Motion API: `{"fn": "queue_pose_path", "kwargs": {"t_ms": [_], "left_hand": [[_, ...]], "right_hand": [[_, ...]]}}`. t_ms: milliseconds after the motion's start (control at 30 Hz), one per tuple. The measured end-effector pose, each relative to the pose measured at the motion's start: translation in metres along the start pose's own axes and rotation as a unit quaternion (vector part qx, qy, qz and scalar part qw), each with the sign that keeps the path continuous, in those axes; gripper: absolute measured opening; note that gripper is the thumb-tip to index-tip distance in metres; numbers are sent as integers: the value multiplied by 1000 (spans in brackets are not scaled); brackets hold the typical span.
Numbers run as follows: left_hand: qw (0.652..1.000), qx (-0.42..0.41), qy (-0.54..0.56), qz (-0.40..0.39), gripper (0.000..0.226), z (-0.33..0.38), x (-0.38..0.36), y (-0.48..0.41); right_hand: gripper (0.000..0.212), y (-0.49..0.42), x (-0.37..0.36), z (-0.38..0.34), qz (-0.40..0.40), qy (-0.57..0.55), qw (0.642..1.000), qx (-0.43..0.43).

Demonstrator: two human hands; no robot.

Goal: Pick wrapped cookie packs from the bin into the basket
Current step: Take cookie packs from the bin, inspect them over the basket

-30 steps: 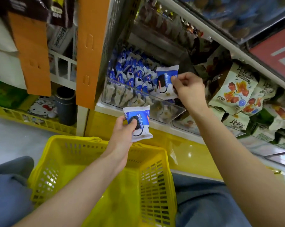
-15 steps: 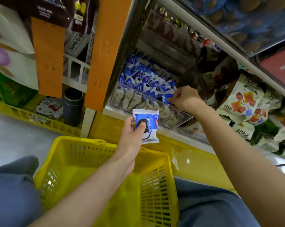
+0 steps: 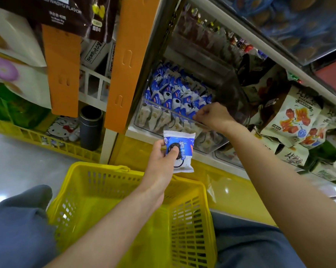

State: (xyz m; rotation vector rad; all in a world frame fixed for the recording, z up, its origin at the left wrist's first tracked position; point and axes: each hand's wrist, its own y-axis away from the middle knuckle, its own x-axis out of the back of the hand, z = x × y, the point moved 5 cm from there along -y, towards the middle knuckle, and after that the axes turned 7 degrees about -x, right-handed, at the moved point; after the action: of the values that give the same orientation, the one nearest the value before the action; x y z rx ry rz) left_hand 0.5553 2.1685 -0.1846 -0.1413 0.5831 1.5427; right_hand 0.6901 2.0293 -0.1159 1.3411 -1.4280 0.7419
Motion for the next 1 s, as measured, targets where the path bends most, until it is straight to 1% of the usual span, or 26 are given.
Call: {"fn": "queue_pose_path", "kwargs": {"t_ms": [100, 167, 200, 233, 300, 333, 400, 467, 533, 600, 667, 733, 767, 900, 1000], "left_hand": [[1000, -6, -10, -1, 17, -1, 0, -2], [1000, -7, -19, -2, 15, -2, 0, -2], [1000, -8, -23, -2, 14, -3, 1, -2], [1000, -9, -29, -2, 14, -4, 2, -1], [999, -7, -42, -5, 16, -8, 3, -1], [999, -6, -47, -5, 17, -11, 4, 0], [998, -10, -65, -1, 16, -18, 8, 0], [996, -17, -86, 3, 16, -25, 11, 1], [995, -18, -99, 2, 18, -33, 13, 2], [993, -14, -116, -7, 18, -42, 14, 4], [990, -7, -140, -15, 14, -51, 15, 7], [987, 2, -159, -26, 14, -59, 16, 11], [985, 4, -167, -32, 13, -62, 17, 12], [983, 12, -179, -38, 22, -65, 23, 13], [984, 7, -179, -18, 26, -62, 26, 13]], "right_hand": [[15, -1, 1, -1, -17, 12, 1000, 19], [15, 2, 2, 0, -9, -14, 1000, 14], [16, 6, 5, 0, 24, -33, 999, 18], [18, 15, 9, -1, 78, -54, 995, 39], [19, 44, 14, -4, 190, -115, 967, 124], [19, 62, 12, -3, 223, -146, 950, 165], [19, 92, -1, 3, 244, -171, 930, 217], [22, 114, -22, 13, 233, -162, 928, 243], [26, 126, -45, 26, 184, -179, 940, 225], [28, 129, -70, 41, 92, -251, 953, 145], [20, 127, -93, 55, 7, -324, 944, 64], [8, 126, -108, 63, -38, -352, 935, 33], [7, 126, -112, 65, -49, -357, 932, 29], [22, 124, -120, 64, -46, -348, 935, 40], [16, 122, -128, 63, -49, -326, 942, 53]]}}
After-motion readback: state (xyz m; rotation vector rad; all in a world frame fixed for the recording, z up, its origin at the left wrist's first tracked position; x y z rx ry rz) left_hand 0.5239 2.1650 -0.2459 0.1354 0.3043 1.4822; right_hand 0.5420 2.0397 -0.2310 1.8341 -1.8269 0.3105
